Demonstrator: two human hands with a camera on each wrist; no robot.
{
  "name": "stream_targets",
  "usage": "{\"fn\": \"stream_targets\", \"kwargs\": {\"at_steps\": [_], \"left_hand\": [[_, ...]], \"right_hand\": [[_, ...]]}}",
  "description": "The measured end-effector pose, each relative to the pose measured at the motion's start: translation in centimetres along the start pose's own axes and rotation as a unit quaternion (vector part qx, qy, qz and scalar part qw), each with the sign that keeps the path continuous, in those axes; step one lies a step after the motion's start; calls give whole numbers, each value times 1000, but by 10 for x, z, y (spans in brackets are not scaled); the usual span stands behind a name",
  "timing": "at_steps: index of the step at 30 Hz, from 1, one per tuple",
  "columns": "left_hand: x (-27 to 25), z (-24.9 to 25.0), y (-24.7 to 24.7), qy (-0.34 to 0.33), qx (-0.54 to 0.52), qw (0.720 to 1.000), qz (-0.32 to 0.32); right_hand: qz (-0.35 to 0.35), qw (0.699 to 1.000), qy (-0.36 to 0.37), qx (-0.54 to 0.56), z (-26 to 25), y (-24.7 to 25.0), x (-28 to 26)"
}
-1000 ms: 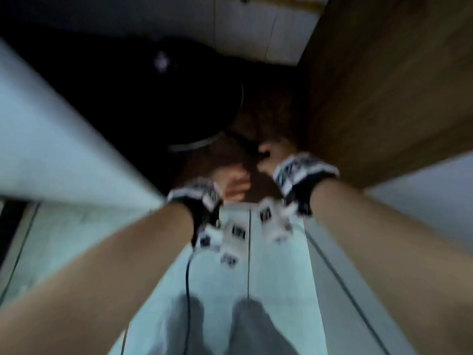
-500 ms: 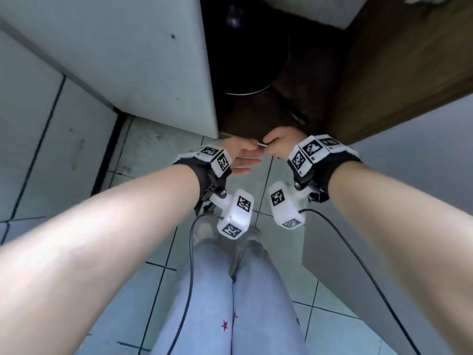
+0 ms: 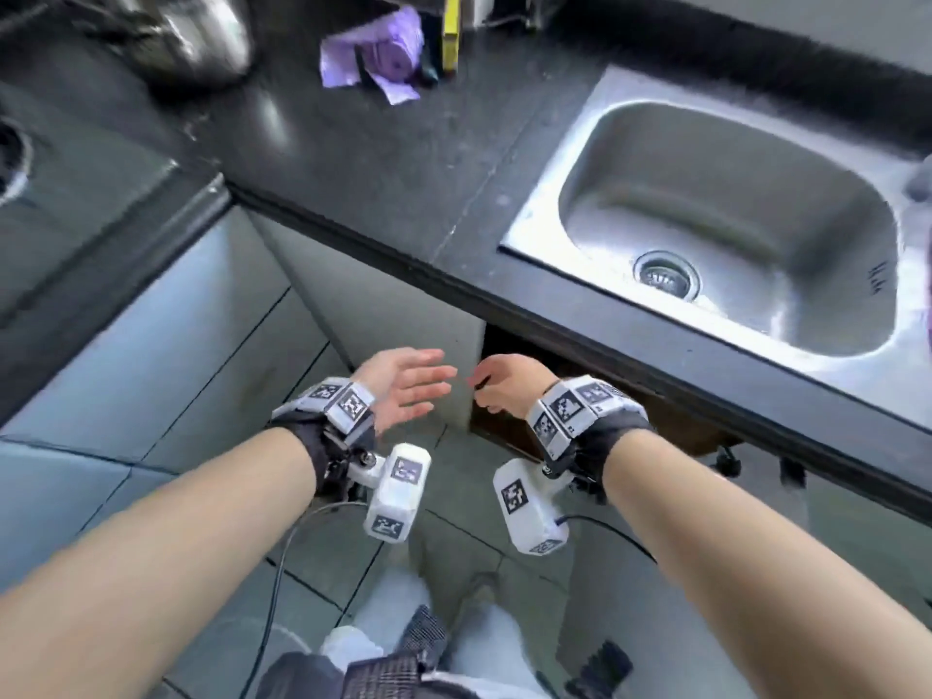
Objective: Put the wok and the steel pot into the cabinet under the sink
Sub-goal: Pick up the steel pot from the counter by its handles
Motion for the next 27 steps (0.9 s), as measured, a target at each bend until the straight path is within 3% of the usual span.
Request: {"fn": "stream_targets", "kwargs": {"at_steps": [6, 11, 16, 21, 24, 27], "left_hand": [[-35, 136, -1, -156, -62, 986, -3], [-33, 212, 55, -180, -59, 980, 58], [-22, 329, 143, -252, -66, 955, 142], [-14, 444, 260, -329, -99, 903, 259], [1, 490, 323, -341, -81, 887, 300], [29, 512, 364, -310, -18, 894, 324]], "right_hand": [[38, 997, 64, -2, -85, 80, 10], [51, 996, 53, 45, -140, 113, 54], [51, 991, 48, 111, -214, 128, 127], [14, 968, 22, 248, -301, 121, 214], [-14, 946, 2, 322, -353, 106, 260], [-71, 937, -18, 340, -390, 75, 295]]}}
Point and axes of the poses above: each hand's wrist, its own x-axis towards the middle knuckle, its own y-axis out of the back of the hand, z = x × y, the point moved 9 cm from there along x, towards the middle knuckle, and after that the axes turned 2 degrees about -x, right-handed, at the moved point
